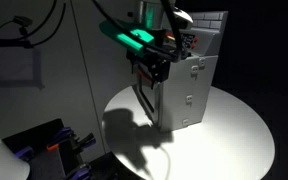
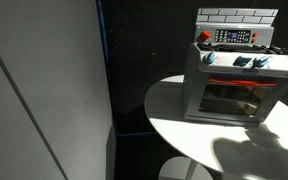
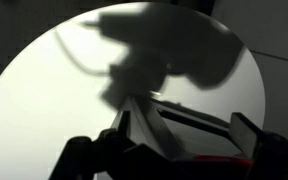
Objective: Press the top right orange button on the stove
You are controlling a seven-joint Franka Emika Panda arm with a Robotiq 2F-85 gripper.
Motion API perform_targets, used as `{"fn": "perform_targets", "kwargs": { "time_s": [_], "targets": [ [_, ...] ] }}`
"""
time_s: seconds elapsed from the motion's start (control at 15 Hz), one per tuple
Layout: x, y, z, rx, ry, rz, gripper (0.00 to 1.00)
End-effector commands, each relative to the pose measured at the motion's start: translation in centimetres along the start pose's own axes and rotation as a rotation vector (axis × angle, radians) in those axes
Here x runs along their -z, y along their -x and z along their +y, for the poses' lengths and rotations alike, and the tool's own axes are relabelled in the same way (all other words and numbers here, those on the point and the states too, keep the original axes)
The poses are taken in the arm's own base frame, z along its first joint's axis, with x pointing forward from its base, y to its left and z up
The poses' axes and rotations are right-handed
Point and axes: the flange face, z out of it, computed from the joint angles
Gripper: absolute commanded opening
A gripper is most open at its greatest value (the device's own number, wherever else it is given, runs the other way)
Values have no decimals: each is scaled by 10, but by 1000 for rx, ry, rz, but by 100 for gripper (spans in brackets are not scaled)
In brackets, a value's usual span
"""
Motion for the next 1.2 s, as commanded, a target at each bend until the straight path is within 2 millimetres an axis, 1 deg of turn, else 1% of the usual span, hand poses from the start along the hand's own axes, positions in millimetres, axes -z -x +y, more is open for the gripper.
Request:
{"fn": "perform_targets", "kwargs": {
  "time_s": [0.0,0.27,0.53,0.93,1.13],
  "targets": [
    [0,0,0,0,0,0,100],
    [1,0,0,0,0,0,100],
    [8,-11,-2,-18,9,12,100],
    [27,-37,-10,-43,39,39,100],
    [43,-55,-13,-79,59,65,100]
  ]
}}
